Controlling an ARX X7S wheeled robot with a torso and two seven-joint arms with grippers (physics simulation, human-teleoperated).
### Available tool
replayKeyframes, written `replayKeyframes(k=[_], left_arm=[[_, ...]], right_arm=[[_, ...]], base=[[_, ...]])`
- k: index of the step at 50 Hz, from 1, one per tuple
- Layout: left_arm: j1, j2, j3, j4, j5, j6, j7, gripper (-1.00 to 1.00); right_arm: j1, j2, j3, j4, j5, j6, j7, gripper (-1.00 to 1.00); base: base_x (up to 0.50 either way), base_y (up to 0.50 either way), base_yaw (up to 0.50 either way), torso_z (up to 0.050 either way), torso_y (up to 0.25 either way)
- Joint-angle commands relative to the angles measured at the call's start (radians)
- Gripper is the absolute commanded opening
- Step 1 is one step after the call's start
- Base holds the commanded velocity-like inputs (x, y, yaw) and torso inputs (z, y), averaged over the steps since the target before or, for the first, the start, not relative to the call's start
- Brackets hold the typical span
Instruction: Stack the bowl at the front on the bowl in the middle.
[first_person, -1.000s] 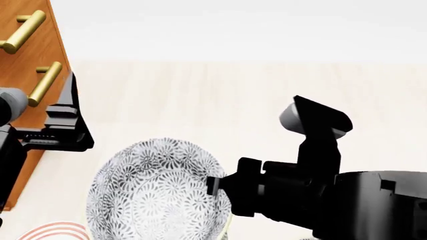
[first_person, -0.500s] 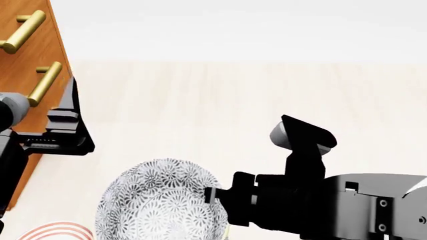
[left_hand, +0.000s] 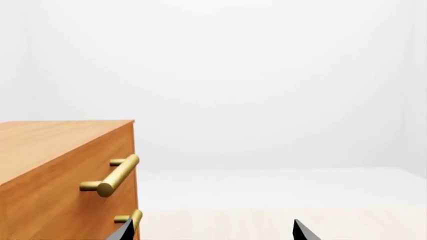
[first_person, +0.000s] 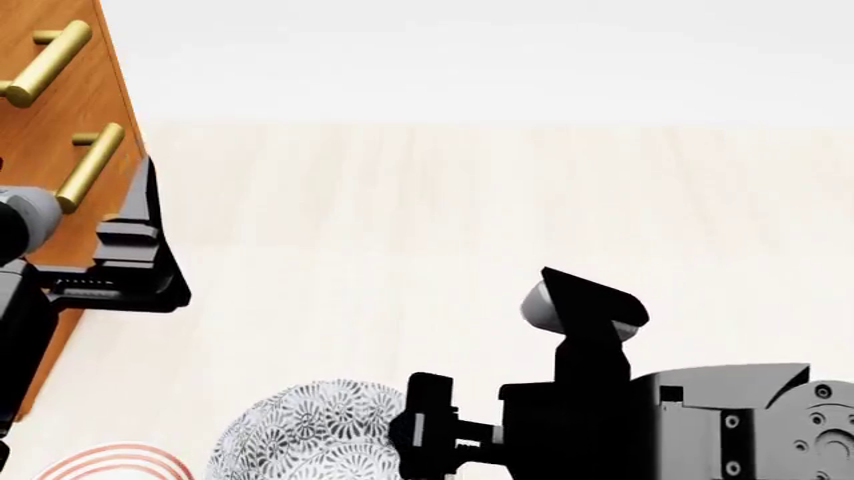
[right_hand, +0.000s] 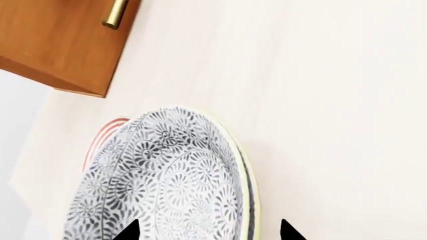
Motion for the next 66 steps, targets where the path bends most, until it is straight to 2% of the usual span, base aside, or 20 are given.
replayKeyframes(k=[1,11,14,17,21,22,23,25,29,31,47,66], left_arm=[[0.001,0.015,-0.019,-0.010,0.010,0.011,0.025,1.00],[0.003,0.011,-0.017,-0.014,0.005,0.016,0.024,1.00],[0.004,0.011,-0.018,-0.017,0.005,0.020,0.024,1.00],[0.001,0.010,-0.017,-0.017,0.003,0.020,0.022,1.00],[-0.005,0.011,-0.018,-0.012,-0.002,0.015,0.019,1.00],[-0.006,0.011,-0.018,-0.012,-0.003,0.015,0.018,1.00],[-0.007,0.010,-0.017,-0.013,-0.003,0.016,0.018,1.00],[-0.008,0.010,-0.018,-0.009,-0.006,0.016,0.017,1.00],[-0.007,0.007,-0.012,0.003,-0.004,0.025,0.017,1.00],[-0.007,0.005,-0.006,0.009,0.002,0.027,0.014,1.00],[0.008,-0.004,0.014,0.042,0.015,0.048,0.000,1.00],[0.000,-0.012,0.019,0.045,0.003,0.041,-0.009,1.00]], right_arm=[[-0.003,-0.013,-0.007,-0.009,-0.020,0.008,-0.066,1.00],[-0.010,-0.004,0.003,-0.065,0.026,0.000,-0.034,1.00],[-0.040,0.007,0.071,-0.238,0.005,-0.086,-0.048,1.00],[-0.097,0.018,0.131,-0.469,-0.133,-0.229,-0.101,1.00],[-0.147,0.018,0.135,-0.632,-0.305,-0.356,-0.117,1.00],[-0.152,0.014,0.141,-0.642,-0.306,-0.364,-0.104,1.00],[-0.165,0.020,0.119,-0.707,-0.412,-0.413,-0.090,1.00],[-0.173,0.010,0.136,-0.733,-0.437,-0.443,-0.050,1.00],[-0.224,0.009,0.106,-0.845,-0.673,-0.590,-0.005,1.00],[-0.244,0.009,0.101,-0.886,-0.721,-0.629,0.006,1.00],[-0.312,0.041,0.005,-1.062,-0.981,-0.750,0.073,1.00],[-0.293,0.055,0.010,-1.118,-0.972,-0.731,0.101,1.00]], base=[[0.00,0.00,0.00,0.000,0.000],[0.00,0.00,0.00,0.000,0.000],[0.00,0.00,0.00,0.000,0.000],[0.00,0.00,0.00,0.000,0.000],[0.00,0.00,0.00,0.000,0.000],[0.00,0.00,0.00,0.000,0.000],[0.00,0.00,0.00,0.000,0.000],[0.00,0.00,0.00,0.000,0.000],[0.00,0.00,0.00,0.000,0.000],[0.00,0.00,0.00,0.000,0.000],[0.00,0.00,0.00,0.000,0.000],[0.00,0.00,0.00,0.000,0.000]])
